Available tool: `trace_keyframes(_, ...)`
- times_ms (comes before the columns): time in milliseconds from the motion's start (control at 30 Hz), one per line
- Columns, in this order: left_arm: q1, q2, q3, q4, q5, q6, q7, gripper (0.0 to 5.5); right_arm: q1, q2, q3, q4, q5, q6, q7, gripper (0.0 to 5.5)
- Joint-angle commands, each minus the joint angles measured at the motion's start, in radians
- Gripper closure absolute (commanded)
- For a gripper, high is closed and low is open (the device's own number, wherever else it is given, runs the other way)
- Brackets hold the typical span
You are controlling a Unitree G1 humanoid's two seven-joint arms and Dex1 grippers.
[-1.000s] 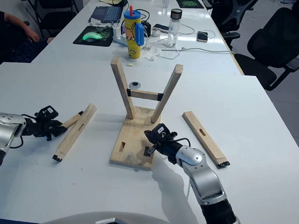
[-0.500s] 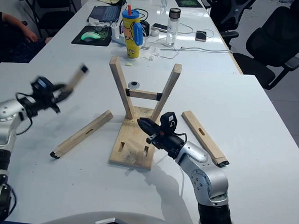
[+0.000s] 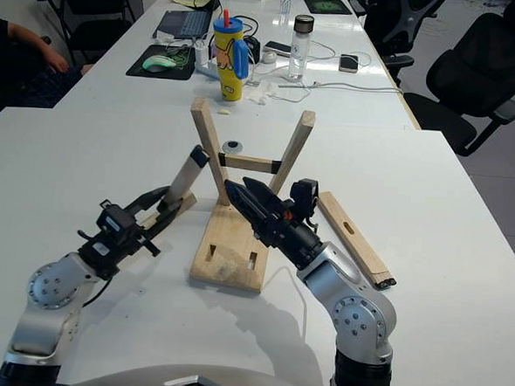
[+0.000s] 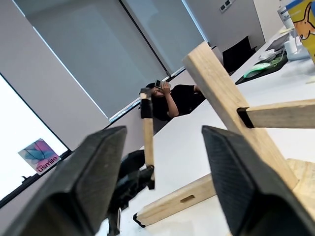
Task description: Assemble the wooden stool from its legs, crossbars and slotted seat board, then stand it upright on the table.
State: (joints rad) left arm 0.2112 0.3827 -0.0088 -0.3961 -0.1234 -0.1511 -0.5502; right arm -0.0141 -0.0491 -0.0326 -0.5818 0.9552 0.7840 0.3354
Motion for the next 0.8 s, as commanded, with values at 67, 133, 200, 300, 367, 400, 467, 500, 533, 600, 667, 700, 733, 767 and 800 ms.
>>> trace_keyframes(67,0.029,-0.013,-0.052,-0.066,0.045,0.044,0.036,4.18,-0.053,0.013,0.013,0.015,0.035,-0.003,-0.049,2.63)
trace_keyframes(133,0.03,-0.015,-0.068,-0.081,0.055,0.053,0.043,4.18,-0.074,0.02,0.022,0.029,0.031,-0.01,-0.061,2.63)
trace_keyframes(200,0.027,-0.018,-0.082,-0.09,0.064,0.06,0.051,4.18,-0.093,0.026,0.031,0.047,0.02,-0.018,-0.068,2.63)
trace_keyframes(300,0.02,-0.023,-0.099,-0.089,0.073,0.07,0.06,4.18,-0.12,0.036,0.051,0.088,-0.001,-0.036,-0.071,2.63)
trace_keyframes(367,0.016,-0.026,-0.104,-0.089,0.077,0.077,0.069,4.18,-0.127,0.044,0.066,0.107,-0.011,-0.045,-0.069,2.63)
trace_keyframes(400,0.014,-0.028,-0.108,-0.092,0.079,0.081,0.073,4.18,-0.127,0.048,0.069,0.111,-0.012,-0.049,-0.069,2.63)
trace_keyframes(467,0.012,-0.027,-0.113,-0.095,0.084,0.083,0.078,4.18,-0.127,0.054,0.071,0.12,-0.014,-0.058,-0.074,2.95)
trace_keyframes(500,0.011,-0.026,-0.113,-0.095,0.089,0.083,0.084,4.18,-0.127,0.058,0.07,0.124,-0.012,-0.064,-0.076,3.14)
trace_keyframes(533,0.011,-0.026,-0.113,-0.095,0.09,0.084,0.087,4.18,-0.127,0.059,0.069,0.128,-0.011,-0.069,-0.078,3.19)
trace_keyframes(600,0.013,-0.027,-0.113,-0.094,0.088,0.087,0.092,4.18,-0.127,0.06,0.067,0.133,-0.006,-0.074,-0.077,3.58)
trace_keyframes(667,0.021,-0.027,-0.114,-0.091,0.088,0.085,0.095,4.18,-0.129,0.069,0.067,0.144,-0.002,-0.082,-0.077,3.86)
trace_keyframes(700,0.024,-0.028,-0.114,-0.089,0.089,0.084,0.097,4.18,-0.13,0.072,0.067,0.149,0.001,-0.085,-0.076,4.09)
trace_keyframes(733,0.024,-0.028,-0.116,-0.085,0.091,0.082,0.097,4.18,-0.13,0.076,0.065,0.155,0.002,-0.09,-0.076,4.26)
trace_keyframes(767,0.024,-0.027,-0.119,-0.081,0.093,0.081,0.097,4.18,-0.131,0.079,0.066,0.16,0.003,-0.092,-0.075,4.44)
trace_keyframes(800,0.024,-0.027,-0.121,-0.079,0.095,0.079,0.098,4.18,-0.133,0.082,0.066,0.166,0.004,-0.094,-0.074,4.58)
